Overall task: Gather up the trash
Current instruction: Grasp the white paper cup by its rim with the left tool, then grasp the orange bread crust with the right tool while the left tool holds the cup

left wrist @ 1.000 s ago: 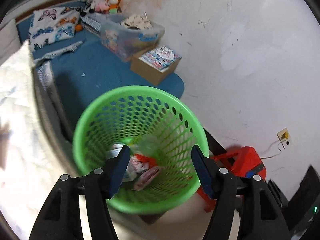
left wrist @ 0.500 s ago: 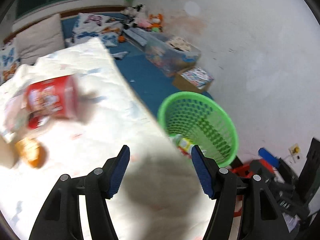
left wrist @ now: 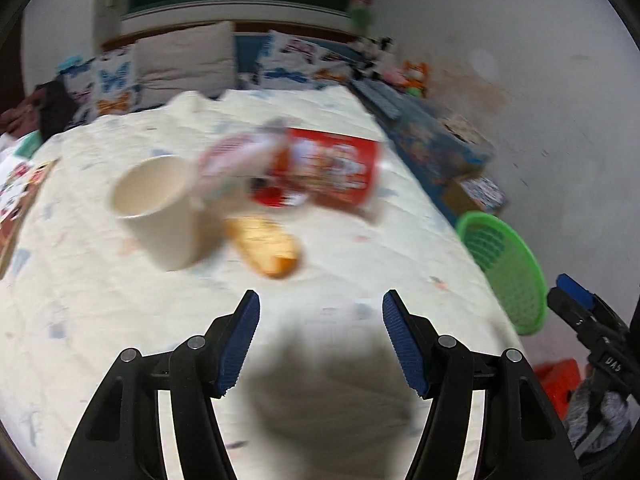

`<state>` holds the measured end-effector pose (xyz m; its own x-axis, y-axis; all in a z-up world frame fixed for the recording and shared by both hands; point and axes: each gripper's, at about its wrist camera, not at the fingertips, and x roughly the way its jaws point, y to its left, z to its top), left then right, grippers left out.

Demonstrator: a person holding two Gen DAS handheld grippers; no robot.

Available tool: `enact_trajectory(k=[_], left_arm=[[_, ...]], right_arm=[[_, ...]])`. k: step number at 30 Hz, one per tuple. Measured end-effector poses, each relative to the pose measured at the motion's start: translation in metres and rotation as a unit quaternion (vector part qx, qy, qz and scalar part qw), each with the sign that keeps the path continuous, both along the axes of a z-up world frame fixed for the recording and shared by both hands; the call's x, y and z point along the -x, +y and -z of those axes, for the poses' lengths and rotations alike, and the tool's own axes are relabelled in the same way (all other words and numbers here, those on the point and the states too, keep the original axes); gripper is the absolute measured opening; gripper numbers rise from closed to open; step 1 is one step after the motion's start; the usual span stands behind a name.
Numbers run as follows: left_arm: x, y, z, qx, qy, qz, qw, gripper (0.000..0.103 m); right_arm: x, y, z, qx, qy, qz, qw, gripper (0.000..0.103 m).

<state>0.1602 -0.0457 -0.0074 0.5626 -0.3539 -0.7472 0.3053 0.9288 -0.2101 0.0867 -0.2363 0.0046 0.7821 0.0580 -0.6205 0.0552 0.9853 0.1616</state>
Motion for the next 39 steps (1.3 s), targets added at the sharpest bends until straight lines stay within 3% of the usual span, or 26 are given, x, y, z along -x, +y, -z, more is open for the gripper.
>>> enact_trajectory(k=[3, 11, 15, 20, 32, 39], left_arm=[[-0.007, 0.030, 0.002, -0.008, -0.007, -0.036, 0.9993, 0.069], [-0.042, 0.079, 0.016, -0.026, 0.004, -0.073, 0.9970, 0.069], [-0.058, 0.083, 0.022, -0.023, 0.008, -0.060, 0.9979, 0.076], [-0.074, 0.078, 0.029, -0.038, -0.002, -0.054, 0.9978, 0.077], [-0.103, 0.071, 0.039, -0.026, -0.019, -0.053, 0.9981, 0.077], [-0.104, 0.074, 0.038, -0.013, -0.032, -0.055, 0.9979, 0.061]], right_arm=[[-0.014, 0.016, -0.002, 0.003, 0.002, -0.021, 1.000, 0.084], [-0.045, 0.056, 0.000, -0.001, 0.014, -0.064, 0.998, 0.084], [-0.056, 0.074, 0.005, 0.005, 0.022, -0.081, 0.996, 0.084], [-0.068, 0.091, 0.013, 0.011, 0.034, -0.096, 0.995, 0.084], [-0.087, 0.112, 0.030, 0.015, 0.059, -0.118, 0.991, 0.084], [-0.099, 0.124, 0.037, 0.019, 0.066, -0.130, 0.989, 0.084]])
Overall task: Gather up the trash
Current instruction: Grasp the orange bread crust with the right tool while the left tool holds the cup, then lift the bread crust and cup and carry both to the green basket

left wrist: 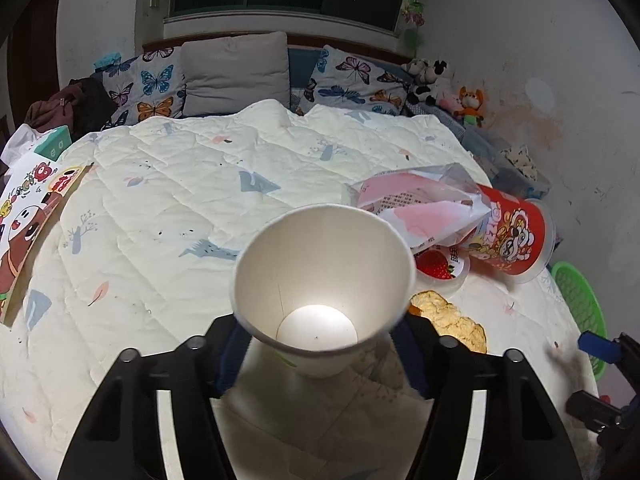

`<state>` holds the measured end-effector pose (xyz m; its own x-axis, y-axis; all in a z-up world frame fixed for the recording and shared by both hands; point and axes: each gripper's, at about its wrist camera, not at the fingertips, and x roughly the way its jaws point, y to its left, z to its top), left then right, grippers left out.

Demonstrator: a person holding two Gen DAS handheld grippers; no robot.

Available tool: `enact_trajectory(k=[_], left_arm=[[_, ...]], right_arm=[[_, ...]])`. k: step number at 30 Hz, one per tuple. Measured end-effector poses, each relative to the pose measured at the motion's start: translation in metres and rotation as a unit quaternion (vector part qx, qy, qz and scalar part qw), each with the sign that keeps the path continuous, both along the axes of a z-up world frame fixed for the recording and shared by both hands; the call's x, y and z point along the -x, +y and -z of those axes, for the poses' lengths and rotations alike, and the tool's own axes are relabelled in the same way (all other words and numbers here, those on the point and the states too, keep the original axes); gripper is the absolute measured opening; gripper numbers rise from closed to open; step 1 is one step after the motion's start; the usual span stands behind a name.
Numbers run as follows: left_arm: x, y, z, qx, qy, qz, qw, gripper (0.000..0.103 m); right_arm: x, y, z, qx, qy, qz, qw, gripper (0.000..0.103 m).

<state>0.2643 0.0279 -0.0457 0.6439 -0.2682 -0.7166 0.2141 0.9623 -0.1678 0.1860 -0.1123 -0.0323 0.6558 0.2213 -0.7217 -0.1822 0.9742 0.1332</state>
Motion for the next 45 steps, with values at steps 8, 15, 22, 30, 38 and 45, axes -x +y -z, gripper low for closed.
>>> enact_trajectory(k=[8, 15, 22, 30, 38, 45], left_arm=[[0.009, 0.010, -0.008, 0.004, -0.013, -0.007, 0.9999, 0.058], [0.027, 0.028, -0.023, 0.009, -0.021, -0.019, 0.9996, 0.058], [0.047, 0.041, -0.038, 0.016, -0.034, -0.018, 0.9991, 0.058], [0.058, 0.053, -0.041, 0.029, -0.031, -0.021, 0.9989, 0.058], [0.063, 0.058, -0.036, 0.031, -0.027, -0.026, 0.9988, 0.058], [0.066, 0.057, -0.036, 0.034, -0.026, -0.025, 0.9988, 0.058]], right_arm=[[-0.016, 0.015, 0.011, 0.005, 0.013, -0.012, 1.000, 0.081], [-0.039, 0.034, 0.023, 0.007, 0.026, -0.026, 0.999, 0.074], [-0.064, 0.051, 0.038, 0.014, 0.040, -0.029, 0.999, 0.066], [-0.085, 0.064, 0.050, 0.032, 0.051, -0.029, 0.998, 0.061], [-0.093, 0.072, 0.056, 0.062, 0.049, -0.028, 0.996, 0.056], [-0.090, 0.073, 0.054, 0.063, 0.041, -0.027, 0.997, 0.043]])
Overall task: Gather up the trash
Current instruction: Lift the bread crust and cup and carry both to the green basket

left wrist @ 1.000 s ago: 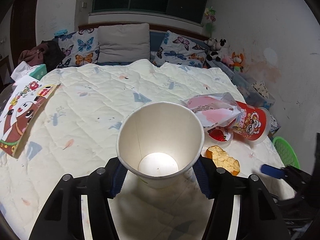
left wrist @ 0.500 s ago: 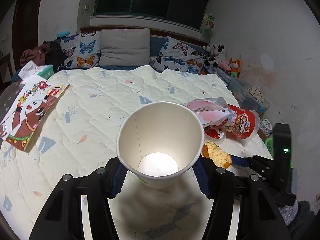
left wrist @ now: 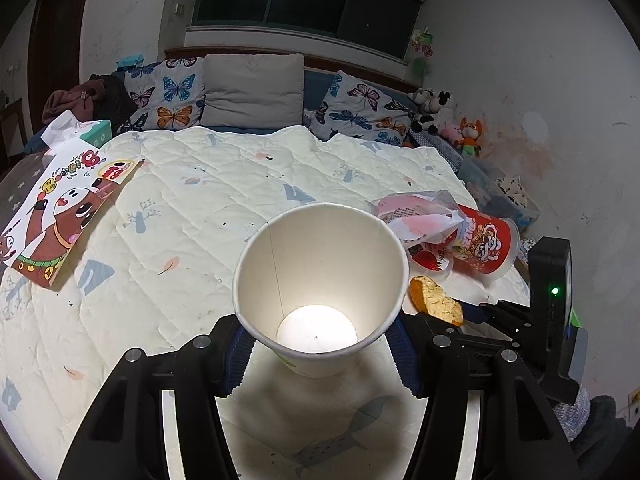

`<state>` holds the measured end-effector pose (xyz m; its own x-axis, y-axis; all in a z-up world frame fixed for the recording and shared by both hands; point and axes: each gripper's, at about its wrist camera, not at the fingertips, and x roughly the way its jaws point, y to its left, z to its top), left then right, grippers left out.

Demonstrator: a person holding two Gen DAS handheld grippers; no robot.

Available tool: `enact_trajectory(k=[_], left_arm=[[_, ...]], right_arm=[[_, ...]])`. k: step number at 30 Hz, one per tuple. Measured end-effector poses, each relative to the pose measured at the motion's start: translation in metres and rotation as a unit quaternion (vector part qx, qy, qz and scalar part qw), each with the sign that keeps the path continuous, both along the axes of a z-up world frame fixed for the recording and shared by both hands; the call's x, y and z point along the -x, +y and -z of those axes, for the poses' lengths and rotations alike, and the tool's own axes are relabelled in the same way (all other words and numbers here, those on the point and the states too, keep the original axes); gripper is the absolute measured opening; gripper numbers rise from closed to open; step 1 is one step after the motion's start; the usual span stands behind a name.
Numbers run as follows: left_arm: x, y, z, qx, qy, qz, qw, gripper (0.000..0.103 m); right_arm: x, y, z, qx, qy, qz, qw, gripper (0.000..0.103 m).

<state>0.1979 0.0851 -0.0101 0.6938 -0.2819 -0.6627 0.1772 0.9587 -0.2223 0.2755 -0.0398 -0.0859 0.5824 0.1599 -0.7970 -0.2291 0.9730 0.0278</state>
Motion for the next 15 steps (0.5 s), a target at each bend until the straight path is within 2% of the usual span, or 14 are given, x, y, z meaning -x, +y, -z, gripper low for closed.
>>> enact_trajectory(k=[5, 15], left_arm=[[0.004, -0.003, -0.001, -0.002, 0.000, 0.002, 1.0000, 0.058], [0.021, -0.015, -0.011, -0.001, -0.010, 0.014, 0.9999, 0.058]], right_arm=[[0.009, -0.002, -0.005, -0.013, -0.001, -0.005, 1.000, 0.037], [0.041, -0.011, -0.022, -0.032, -0.015, -0.004, 0.999, 0.036]])
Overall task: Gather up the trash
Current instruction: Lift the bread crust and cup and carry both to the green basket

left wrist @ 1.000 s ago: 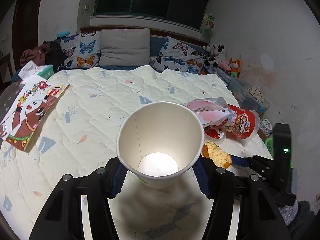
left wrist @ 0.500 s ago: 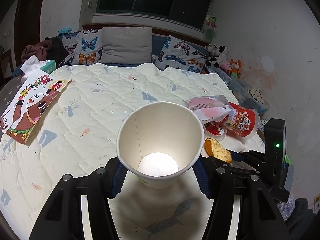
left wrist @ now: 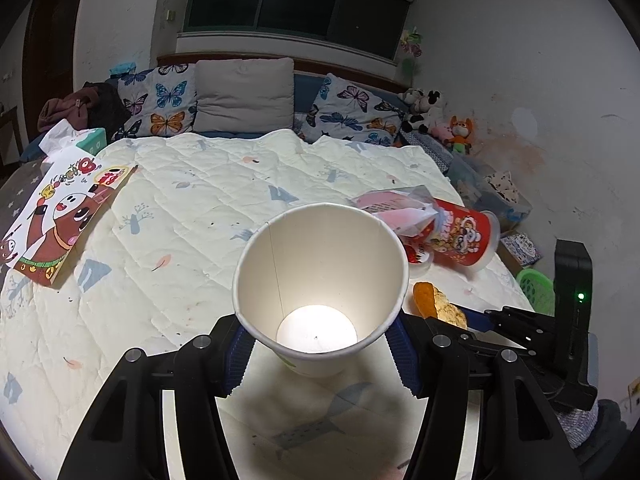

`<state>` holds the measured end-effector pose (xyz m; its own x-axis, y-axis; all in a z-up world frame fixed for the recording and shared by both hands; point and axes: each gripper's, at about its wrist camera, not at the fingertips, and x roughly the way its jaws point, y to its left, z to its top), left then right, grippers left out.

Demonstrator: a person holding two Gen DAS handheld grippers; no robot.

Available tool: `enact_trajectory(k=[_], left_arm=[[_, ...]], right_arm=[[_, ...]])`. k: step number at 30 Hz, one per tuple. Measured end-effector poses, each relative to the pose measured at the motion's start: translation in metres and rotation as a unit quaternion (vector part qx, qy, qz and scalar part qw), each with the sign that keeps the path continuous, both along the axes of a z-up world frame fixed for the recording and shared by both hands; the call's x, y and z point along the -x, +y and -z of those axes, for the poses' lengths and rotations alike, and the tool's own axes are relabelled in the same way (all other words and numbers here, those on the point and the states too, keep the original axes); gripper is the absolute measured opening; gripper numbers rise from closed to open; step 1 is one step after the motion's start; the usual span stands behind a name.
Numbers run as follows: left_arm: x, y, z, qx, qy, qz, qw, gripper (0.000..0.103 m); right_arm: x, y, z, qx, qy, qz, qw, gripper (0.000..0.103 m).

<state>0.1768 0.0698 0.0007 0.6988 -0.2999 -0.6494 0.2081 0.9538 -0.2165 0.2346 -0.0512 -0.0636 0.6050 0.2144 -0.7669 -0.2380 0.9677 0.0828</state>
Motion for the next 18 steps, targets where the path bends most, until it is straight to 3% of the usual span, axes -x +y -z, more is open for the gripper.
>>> enact_trajectory(k=[18], left_arm=[[0.027, -0.057, -0.009, -0.010, -0.011, 0.047, 0.9988, 0.058]], right_arm=[[0.060, -0.056, -0.029, -0.018, -0.035, 0.045, 0.998, 0.036]])
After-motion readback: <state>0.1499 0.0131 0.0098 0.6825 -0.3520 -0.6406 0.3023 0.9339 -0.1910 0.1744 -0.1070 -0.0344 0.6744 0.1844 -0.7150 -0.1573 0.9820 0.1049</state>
